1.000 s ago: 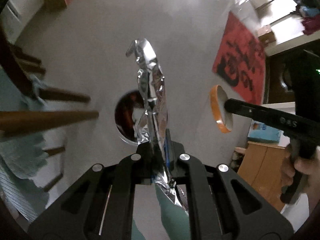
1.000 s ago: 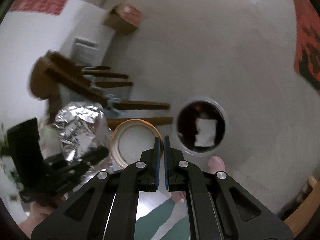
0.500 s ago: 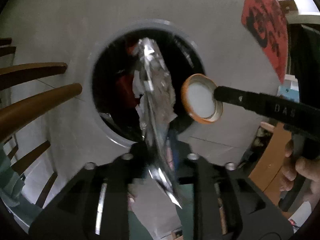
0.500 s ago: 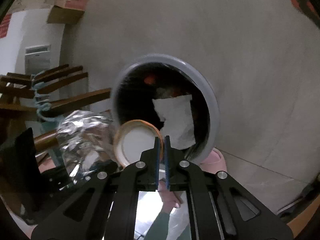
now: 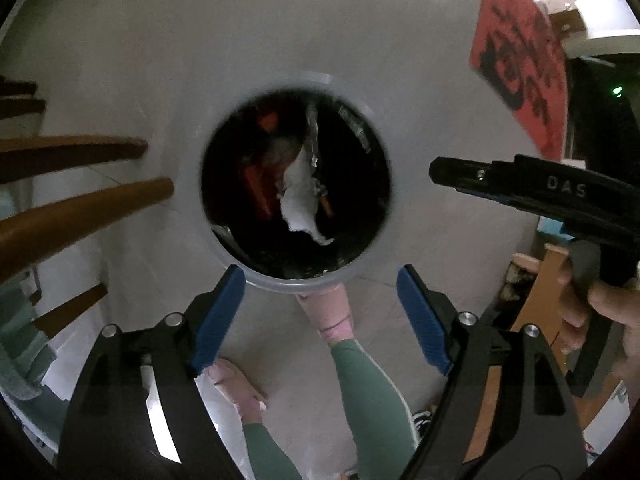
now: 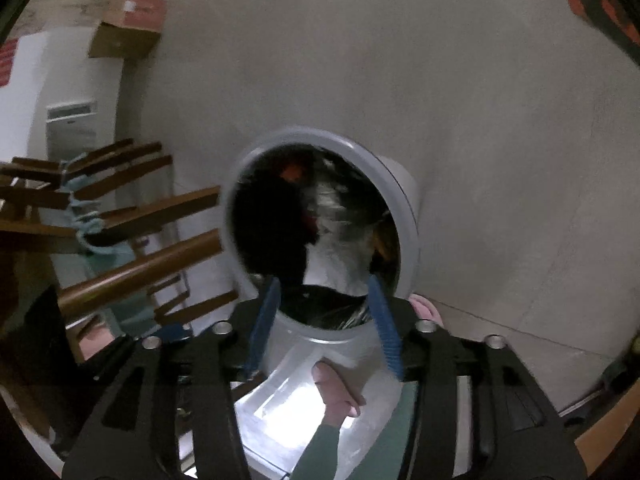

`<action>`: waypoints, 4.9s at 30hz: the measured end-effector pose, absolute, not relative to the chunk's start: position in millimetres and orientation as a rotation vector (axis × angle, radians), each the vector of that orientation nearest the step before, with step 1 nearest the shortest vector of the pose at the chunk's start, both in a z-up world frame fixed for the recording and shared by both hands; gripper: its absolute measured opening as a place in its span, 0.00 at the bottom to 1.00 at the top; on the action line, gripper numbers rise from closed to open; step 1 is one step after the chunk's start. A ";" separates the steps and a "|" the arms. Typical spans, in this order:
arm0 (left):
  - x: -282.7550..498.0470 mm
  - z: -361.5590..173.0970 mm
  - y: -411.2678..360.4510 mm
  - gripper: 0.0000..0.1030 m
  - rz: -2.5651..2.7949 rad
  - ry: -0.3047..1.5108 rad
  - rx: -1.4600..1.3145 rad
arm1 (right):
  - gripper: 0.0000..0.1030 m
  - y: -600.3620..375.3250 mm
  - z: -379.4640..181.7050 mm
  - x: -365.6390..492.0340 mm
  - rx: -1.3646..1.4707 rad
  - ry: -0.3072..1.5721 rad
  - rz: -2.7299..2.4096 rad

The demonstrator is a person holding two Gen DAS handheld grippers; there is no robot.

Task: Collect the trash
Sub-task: 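Carry foil and tape roll over the bin and open both tools to drop them, then grasp the clear plastic box with left tool while right tool grasps the gold tea bag, then carry plastic box and gold bag over the bin and open both tools to drop them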

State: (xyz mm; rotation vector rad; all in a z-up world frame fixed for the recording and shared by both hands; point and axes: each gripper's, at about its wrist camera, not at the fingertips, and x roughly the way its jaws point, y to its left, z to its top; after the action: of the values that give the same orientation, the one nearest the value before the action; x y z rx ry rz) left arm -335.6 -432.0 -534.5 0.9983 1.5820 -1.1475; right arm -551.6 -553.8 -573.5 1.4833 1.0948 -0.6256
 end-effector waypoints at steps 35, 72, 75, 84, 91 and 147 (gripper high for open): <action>-148.4 -76.8 -161.0 0.93 -0.555 0.997 0.269 | 0.85 -413.0 -81.5 -263.3 0.589 0.982 0.276; 131.5 -157.9 -16.4 0.78 -0.290 1.225 -0.160 | 0.85 -272.2 -166.9 70.3 0.583 1.283 0.196; 134.3 -164.9 -10.1 0.69 -0.309 1.249 -0.195 | 0.85 -269.9 -174.1 77.8 0.578 1.301 0.209; 131.2 -158.5 -6.3 0.39 -0.349 1.238 -0.220 | 0.73 -244.9 -186.4 88.4 0.496 1.298 0.280; 122.2 -148.0 1.2 0.33 -0.347 1.216 -0.207 | 0.33 -245.2 -181.6 85.0 0.559 1.291 0.334; -264.1 -118.8 -386.7 0.31 -1.365 1.123 0.549 | 0.22 -523.4 -181.7 -511.6 1.146 0.832 -0.526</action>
State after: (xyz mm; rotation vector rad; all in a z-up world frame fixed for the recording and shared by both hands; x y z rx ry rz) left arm -264.1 -386.7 -118.8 0.5490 1.1235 -1.3646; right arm -511.6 -523.4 -181.7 1.1461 0.8317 -0.5258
